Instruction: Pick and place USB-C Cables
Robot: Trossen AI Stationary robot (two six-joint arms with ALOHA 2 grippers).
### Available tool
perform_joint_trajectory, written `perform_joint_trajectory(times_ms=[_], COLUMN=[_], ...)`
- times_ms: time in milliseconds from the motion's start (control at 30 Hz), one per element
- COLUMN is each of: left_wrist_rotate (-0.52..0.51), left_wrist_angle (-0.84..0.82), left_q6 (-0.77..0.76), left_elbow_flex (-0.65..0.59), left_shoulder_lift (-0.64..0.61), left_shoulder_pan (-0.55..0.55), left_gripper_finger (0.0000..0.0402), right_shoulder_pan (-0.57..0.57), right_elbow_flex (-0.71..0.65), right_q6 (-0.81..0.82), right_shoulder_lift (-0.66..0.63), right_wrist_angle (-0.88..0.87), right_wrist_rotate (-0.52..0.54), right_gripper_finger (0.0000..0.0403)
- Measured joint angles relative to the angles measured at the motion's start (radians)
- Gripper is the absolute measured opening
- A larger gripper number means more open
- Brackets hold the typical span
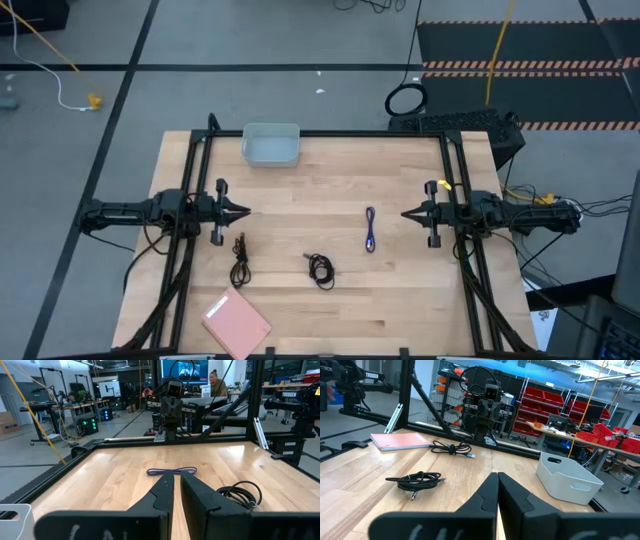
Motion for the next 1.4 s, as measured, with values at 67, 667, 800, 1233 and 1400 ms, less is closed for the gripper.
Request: perform_joint_trajectory(times_ms=[67,667,800,1233,1400], left_wrist_rotate=[0.000,0.000,0.000,0.006,0.007], left_wrist_angle=[0.000,0.000,0.000,0.064,0.142], left_q6=[0.000,0.000,0.000,-0.084,-0.060], left_elbow_flex=[0.000,0.000,0.000,-0.002,0.010], left_shoulder_lift=[0.000,0.000,0.000,0.000,0.000], left_shoulder_pan=[0.000,0.000,0.000,0.000,0.000], left_gripper_finger=[0.0037,0.0037,0.0037,0.0037,0.0008], right_shoulder_pan=[0.000,0.000,0.000,0.000,0.000], right_elbow_flex=[0.000,0.000,0.000,0.000,0.000], right_q6=[0.000,0.000,0.000,0.000,0.000], right_shoulder_lift=[0.000,0.000,0.000,0.000,0.000], right_wrist_angle=[0.000,0.000,0.000,0.000,0.000], right_wrist_rotate=[0.000,0.000,0.000,0.000,0.000], right_gripper_finger=[0.0000,0.0000,0.0000,0.0000,0.0000])
